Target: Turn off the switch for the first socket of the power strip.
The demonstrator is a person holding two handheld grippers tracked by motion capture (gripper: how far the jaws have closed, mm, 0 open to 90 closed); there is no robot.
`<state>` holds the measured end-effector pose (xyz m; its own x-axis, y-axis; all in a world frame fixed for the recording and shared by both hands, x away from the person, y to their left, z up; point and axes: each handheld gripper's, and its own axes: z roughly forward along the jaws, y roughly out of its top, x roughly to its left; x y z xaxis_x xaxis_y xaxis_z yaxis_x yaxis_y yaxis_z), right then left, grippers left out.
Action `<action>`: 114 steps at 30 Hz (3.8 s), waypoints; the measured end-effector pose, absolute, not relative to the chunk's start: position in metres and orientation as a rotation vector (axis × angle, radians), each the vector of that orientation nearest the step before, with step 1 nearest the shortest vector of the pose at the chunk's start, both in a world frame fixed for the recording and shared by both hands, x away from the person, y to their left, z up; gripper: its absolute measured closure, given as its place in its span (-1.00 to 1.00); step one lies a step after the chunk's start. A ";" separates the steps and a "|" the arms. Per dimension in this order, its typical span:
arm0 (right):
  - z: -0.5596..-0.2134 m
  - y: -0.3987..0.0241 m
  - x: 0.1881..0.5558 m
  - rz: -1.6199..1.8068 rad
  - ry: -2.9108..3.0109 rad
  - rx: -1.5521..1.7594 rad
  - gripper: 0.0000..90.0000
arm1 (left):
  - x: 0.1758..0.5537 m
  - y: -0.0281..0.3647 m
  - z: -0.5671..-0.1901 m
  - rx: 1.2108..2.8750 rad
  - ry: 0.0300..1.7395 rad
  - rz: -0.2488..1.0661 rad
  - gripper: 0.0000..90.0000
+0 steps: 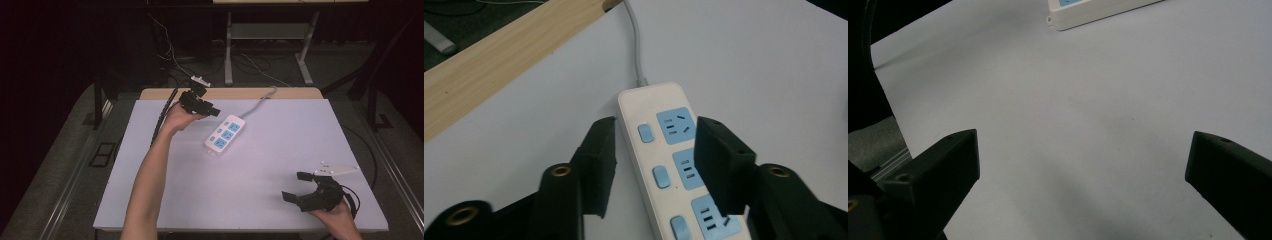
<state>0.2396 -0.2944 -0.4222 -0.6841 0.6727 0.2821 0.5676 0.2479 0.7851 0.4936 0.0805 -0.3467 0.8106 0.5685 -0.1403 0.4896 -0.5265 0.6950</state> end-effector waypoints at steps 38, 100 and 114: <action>-0.424 -0.292 0.240 1.407 2.416 1.187 -0.98 | 0.517 0.054 -0.403 2.171 0.912 0.033 0.99; -0.424 -0.292 0.241 1.400 2.410 1.196 -0.98 | 0.513 0.034 -0.417 2.232 1.010 0.012 1.00; -0.425 -0.291 0.242 1.401 2.414 1.198 -0.98 | 0.507 0.043 -0.399 2.202 1.024 0.049 0.99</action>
<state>0.2424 -0.2915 -0.4248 -0.6842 0.6735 0.2798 0.5771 0.2654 0.7723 0.5074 0.0429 -0.3993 0.6870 0.6847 -0.2432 0.6581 -0.4445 0.6077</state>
